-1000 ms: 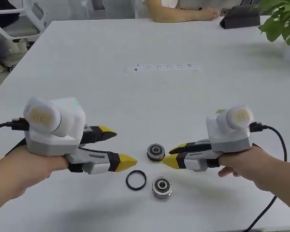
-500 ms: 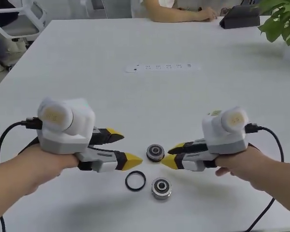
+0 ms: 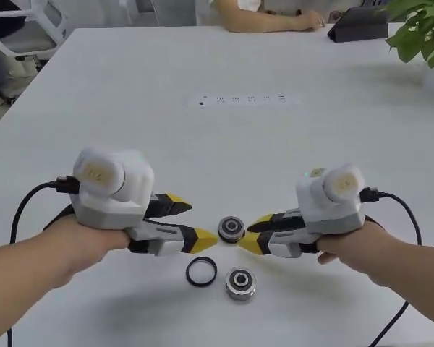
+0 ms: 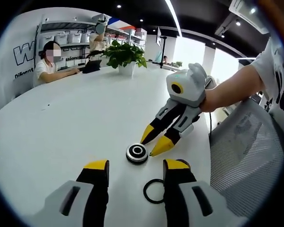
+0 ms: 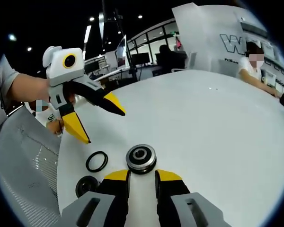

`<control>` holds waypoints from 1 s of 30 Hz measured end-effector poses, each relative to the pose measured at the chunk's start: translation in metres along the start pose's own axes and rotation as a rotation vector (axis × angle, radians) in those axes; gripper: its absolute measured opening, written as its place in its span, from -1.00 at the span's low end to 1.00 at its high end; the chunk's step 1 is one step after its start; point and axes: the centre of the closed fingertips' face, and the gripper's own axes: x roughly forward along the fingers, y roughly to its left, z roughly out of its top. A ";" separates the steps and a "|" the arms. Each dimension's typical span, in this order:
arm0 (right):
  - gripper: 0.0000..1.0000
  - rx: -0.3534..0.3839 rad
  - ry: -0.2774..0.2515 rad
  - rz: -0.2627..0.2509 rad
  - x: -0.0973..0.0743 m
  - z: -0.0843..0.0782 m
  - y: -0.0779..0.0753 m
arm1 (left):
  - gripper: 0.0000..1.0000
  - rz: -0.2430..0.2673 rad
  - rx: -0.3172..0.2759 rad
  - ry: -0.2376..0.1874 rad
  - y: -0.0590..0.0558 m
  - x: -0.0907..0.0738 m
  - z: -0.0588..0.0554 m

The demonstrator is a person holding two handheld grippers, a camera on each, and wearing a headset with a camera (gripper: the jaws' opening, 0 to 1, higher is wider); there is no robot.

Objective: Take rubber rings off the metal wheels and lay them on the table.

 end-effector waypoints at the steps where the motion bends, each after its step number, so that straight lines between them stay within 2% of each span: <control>1: -0.63 -0.002 -0.001 0.001 0.000 0.000 0.000 | -0.18 -0.002 -0.001 0.001 0.000 0.001 0.000; 16: -0.68 -0.047 0.004 -0.001 0.003 0.000 0.002 | -0.30 -0.025 0.001 0.023 -0.004 0.022 -0.002; 30: -0.71 -0.057 0.001 -0.006 0.002 0.001 0.001 | -0.44 -0.046 0.023 0.053 -0.010 0.039 -0.004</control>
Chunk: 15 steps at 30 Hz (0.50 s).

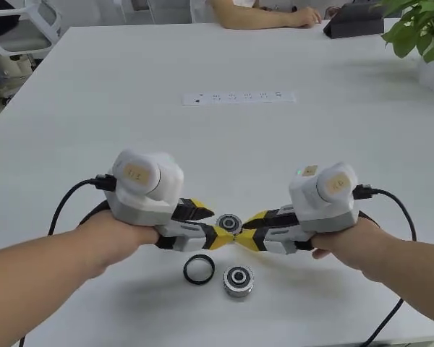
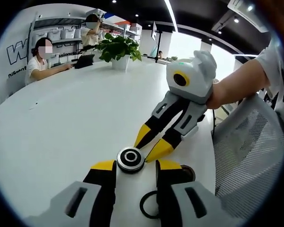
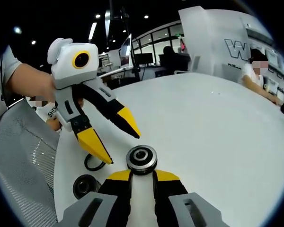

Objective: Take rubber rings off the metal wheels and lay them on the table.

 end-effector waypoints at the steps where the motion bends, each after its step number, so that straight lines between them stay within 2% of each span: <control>1: -0.71 0.000 0.000 0.000 0.000 0.000 0.000 | -0.46 0.001 0.003 0.002 0.000 0.001 0.000; 15: -0.71 -0.008 0.005 0.002 0.001 -0.002 0.002 | -0.57 -0.007 0.021 0.012 -0.004 0.012 0.000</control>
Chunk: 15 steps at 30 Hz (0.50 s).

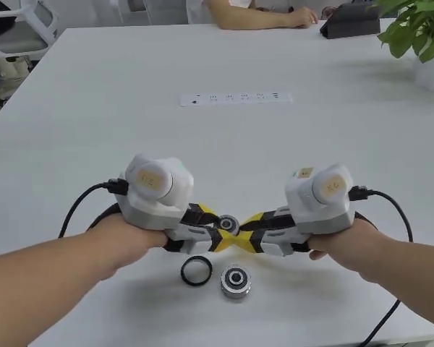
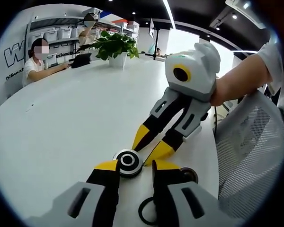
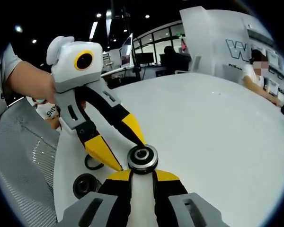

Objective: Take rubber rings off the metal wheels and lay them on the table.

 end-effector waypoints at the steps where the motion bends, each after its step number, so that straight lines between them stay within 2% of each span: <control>1: -0.71 0.000 0.001 0.000 0.000 0.000 0.000 | -0.59 0.002 -0.005 -0.002 0.001 0.000 0.000; 4: -0.72 -0.001 0.000 0.000 0.000 0.000 0.000 | -0.66 0.009 -0.018 -0.007 0.004 0.001 0.001; 15: -0.72 0.002 -0.006 -0.002 0.000 0.000 -0.001 | -0.85 0.050 0.002 0.000 0.011 0.002 0.001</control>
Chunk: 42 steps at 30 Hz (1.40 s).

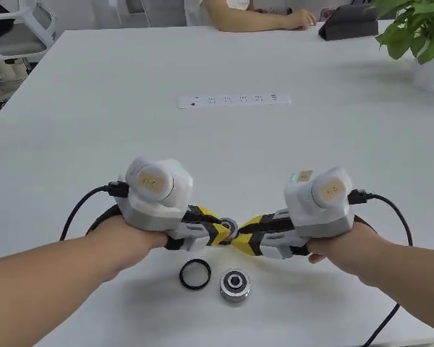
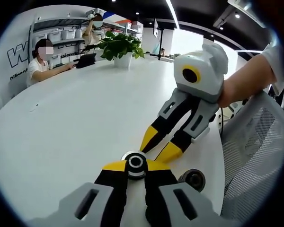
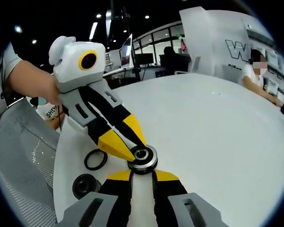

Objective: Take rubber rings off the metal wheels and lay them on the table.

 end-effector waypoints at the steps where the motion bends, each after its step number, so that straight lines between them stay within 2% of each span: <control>1: -0.72 0.003 -0.001 0.000 0.000 0.000 0.000 | -0.85 0.003 0.004 0.000 0.000 0.000 0.000; 4: -0.72 0.010 -0.004 0.000 0.000 0.000 0.000 | -0.85 0.010 0.048 0.005 -0.001 0.001 0.000; 6: -0.72 0.016 -0.006 0.000 0.001 0.000 0.000 | -0.85 0.019 0.101 0.014 -0.001 0.001 0.000; 9: -0.72 0.016 -0.006 0.000 0.000 0.000 0.000 | -0.86 0.021 0.086 0.013 0.000 0.002 0.000; 19: -0.75 0.049 -0.016 -0.005 0.000 0.001 0.000 | -0.86 0.028 0.098 0.017 0.000 0.002 0.000; 21: -0.81 0.063 -0.018 -0.012 -0.001 0.000 -0.002 | -0.86 0.030 0.094 0.014 0.000 0.002 0.000; 22: -0.94 0.060 -0.011 -0.020 -0.002 -0.001 -0.004 | -0.86 0.030 0.092 0.013 0.000 0.002 0.000; 23: -0.98 0.068 -0.015 -0.016 -0.003 -0.001 -0.005 | -0.86 0.031 0.090 0.011 0.000 0.002 0.000; 24: -0.98 0.090 -0.023 -0.012 -0.003 -0.001 -0.004 | -0.86 0.032 0.089 0.010 0.000 0.002 0.000; 28: -0.98 0.094 -0.021 -0.018 -0.002 -0.001 -0.004 | -0.86 0.035 0.086 0.007 0.000 0.002 0.000; 37: -1.00 0.204 -0.044 -0.028 -0.003 -0.002 -0.007 | -0.86 0.037 0.088 0.007 0.000 0.002 0.000; 42: -1.00 0.238 -0.052 -0.029 -0.003 -0.002 -0.008 | -0.86 0.036 0.091 0.007 0.000 0.002 0.000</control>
